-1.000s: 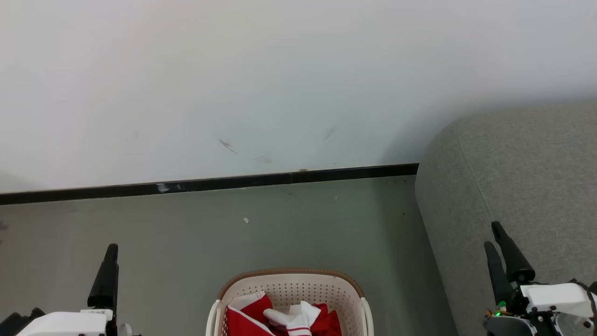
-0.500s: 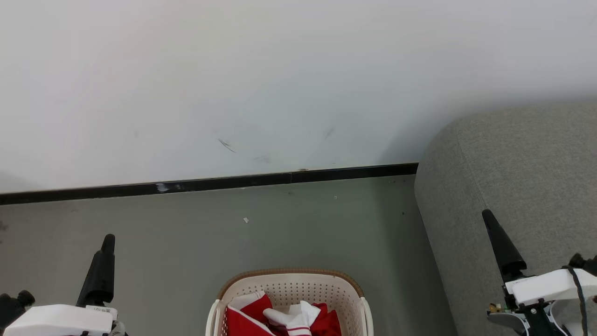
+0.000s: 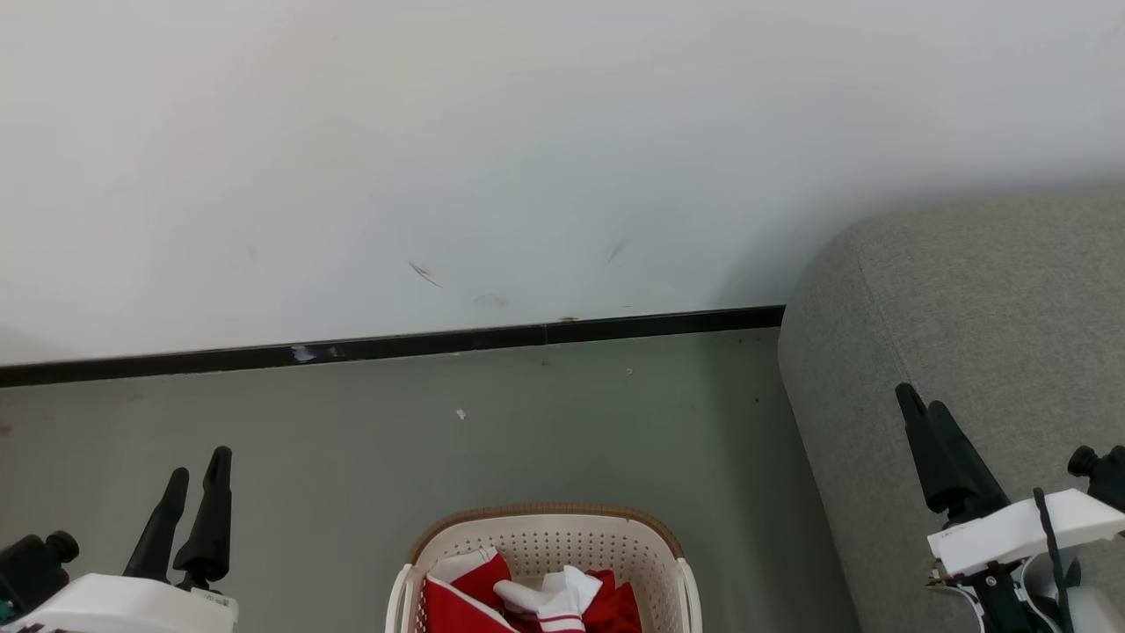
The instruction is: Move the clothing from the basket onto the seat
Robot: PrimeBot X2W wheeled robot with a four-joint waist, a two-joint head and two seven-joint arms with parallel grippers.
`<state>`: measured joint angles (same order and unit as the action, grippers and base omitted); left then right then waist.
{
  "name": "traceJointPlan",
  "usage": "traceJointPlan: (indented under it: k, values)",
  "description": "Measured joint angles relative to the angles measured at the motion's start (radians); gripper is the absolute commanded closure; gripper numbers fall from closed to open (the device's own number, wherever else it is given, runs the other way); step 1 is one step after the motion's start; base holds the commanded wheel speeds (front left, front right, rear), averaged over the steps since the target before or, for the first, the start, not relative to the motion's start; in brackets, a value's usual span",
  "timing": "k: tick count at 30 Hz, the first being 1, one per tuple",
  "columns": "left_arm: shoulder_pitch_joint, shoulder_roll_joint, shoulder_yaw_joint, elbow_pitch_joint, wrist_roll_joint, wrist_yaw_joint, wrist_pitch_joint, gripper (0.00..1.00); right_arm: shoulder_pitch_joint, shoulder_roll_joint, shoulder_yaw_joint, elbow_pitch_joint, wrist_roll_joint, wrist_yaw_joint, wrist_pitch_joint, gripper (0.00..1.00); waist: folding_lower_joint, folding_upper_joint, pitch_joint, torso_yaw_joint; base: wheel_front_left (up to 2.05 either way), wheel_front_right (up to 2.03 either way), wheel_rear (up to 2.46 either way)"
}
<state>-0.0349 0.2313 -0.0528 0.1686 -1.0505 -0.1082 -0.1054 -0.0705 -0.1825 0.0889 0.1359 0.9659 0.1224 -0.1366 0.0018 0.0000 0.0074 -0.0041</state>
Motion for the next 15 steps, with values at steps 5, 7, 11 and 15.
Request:
traceJointPlan:
  k: [5, 7, 11, 15]
  values:
    - [0.0, 0.016, -0.026, 0.01, 0.094, 0.006, -0.018, 0.0, 0.0, 0.0, -0.003, -0.001, -0.119, 0.0, -0.013, 0.0, -0.0006, 0.0, 0.001, -0.001, 0.0, 0.0, 0.0]
    - [0.0, 0.024, -0.033, 0.012, 0.127, 0.008, -0.026, 0.0, 0.0, 0.0, -0.003, 0.0, -0.17, 0.0, -0.015, 0.0, -0.0008, 0.0, 0.001, -0.001, 0.0, 0.0, 0.0]
    - [0.0, 0.028, -0.052, 0.02, 0.188, 0.017, -0.039, 0.0, 0.0, 0.003, -0.005, 0.004, -0.255, 0.0, -0.028, 0.0, -0.001, 0.0, 0.001, -0.001, 0.0, 0.0, 0.0]
    - [-0.001, 0.032, -0.064, 0.027, 0.252, 0.018, -0.059, 0.0, 0.001, 0.021, -0.01, 0.006, -0.345, 0.001, -0.043, 0.0, -0.0011, 0.0, 0.001, -0.001, 0.0, 0.0, 0.0]
